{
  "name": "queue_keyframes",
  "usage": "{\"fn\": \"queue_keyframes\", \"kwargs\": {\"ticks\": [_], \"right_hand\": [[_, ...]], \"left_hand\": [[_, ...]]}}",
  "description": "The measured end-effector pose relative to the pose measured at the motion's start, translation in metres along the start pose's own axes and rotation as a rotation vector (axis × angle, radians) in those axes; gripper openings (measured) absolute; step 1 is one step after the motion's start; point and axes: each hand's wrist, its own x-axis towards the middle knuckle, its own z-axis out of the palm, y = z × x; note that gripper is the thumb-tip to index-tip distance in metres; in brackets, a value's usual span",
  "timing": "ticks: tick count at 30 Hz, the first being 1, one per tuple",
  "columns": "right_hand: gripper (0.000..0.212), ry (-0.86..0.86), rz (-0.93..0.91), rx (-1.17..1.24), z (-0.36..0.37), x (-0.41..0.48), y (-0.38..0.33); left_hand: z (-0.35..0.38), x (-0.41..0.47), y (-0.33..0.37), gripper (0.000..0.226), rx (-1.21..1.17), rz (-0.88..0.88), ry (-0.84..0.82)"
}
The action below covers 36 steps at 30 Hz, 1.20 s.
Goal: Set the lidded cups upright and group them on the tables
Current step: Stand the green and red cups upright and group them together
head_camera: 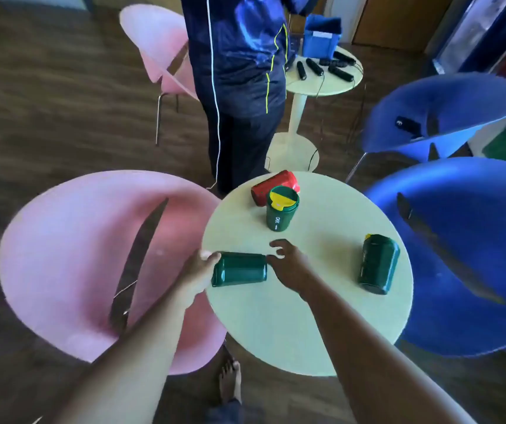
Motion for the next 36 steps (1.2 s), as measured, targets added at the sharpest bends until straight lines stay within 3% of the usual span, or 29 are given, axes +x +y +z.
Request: {"fn": "queue_keyframes", "kwargs": {"ticks": [5, 9, 11, 16, 20, 25, 27, 29, 31, 36], "right_hand": [[0.051, -0.031, 0.155, -0.023, 0.033, 0.011, 0.016], [0.050, -0.027, 0.199, 0.004, 0.051, 0.020, 0.022], [0.049, -0.003, 0.205, 0.017, 0.056, 0.022, 0.024], [0.043, 0.099, 0.231, 0.096, 0.051, 0.026, 0.029], [0.034, 0.169, 0.292, 0.305, 0.035, 0.024, 0.037], [0.032, 0.088, 0.302, 0.446, 0.008, 0.018, 0.049], [0.031, 0.053, 0.311, 0.504, 0.001, 0.016, 0.054], [0.033, 0.036, 0.336, 0.549, -0.005, 0.015, 0.060], [0.035, 0.019, 0.342, 0.577, -0.012, 0.015, 0.065], [0.026, -0.055, 0.255, 0.601, -0.034, 0.016, 0.069]], "left_hand": [[0.005, 0.034, -0.029, 0.030, -0.300, -0.302, -0.053], [0.006, 0.051, -0.035, 0.026, -0.391, -0.374, -0.047], [0.009, 0.056, -0.034, 0.022, -0.429, -0.366, -0.058], [0.007, 0.076, -0.041, 0.062, -0.468, -0.308, -0.157], [0.006, 0.077, -0.030, 0.050, -0.450, -0.181, -0.326], [0.016, 0.064, 0.002, 0.029, -0.416, -0.061, -0.429], [0.024, 0.059, 0.016, 0.041, -0.377, -0.037, -0.442], [0.033, 0.053, 0.028, 0.051, -0.303, -0.040, -0.437], [0.046, 0.045, 0.038, 0.043, -0.242, -0.041, -0.395], [0.086, 0.026, 0.045, 0.048, -0.158, -0.056, -0.193]]}}
